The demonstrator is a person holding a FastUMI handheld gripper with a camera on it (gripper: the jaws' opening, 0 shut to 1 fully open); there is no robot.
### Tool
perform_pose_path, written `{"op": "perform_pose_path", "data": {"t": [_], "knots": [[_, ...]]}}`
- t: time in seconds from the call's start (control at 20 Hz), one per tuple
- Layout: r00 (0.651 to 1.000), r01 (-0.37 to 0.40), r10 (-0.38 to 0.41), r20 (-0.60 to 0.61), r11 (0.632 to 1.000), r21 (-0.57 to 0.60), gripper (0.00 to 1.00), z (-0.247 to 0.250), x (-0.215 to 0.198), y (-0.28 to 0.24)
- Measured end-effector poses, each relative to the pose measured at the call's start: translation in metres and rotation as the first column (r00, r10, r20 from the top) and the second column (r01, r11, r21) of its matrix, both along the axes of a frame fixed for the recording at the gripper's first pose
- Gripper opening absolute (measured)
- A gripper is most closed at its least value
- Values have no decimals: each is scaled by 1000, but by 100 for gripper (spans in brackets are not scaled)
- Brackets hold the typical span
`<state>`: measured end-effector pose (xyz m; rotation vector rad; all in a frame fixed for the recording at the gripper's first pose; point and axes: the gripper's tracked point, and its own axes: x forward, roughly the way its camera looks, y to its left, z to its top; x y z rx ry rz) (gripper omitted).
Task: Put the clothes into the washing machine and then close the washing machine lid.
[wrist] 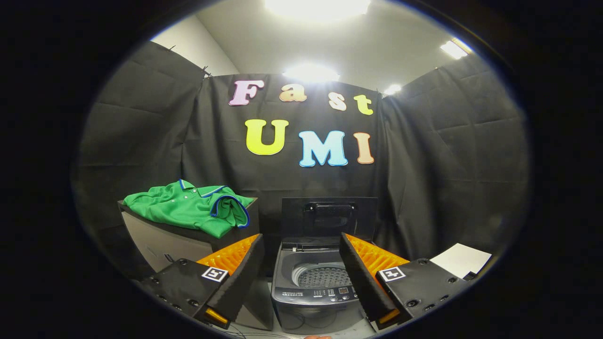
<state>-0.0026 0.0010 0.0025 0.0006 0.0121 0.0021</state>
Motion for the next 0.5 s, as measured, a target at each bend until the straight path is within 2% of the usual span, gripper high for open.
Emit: {"op": "perform_pose_path", "data": {"t": [0.5], "knots": [[999, -34, 34, -10, 999, -2, 100, 1, 3, 9]]}}
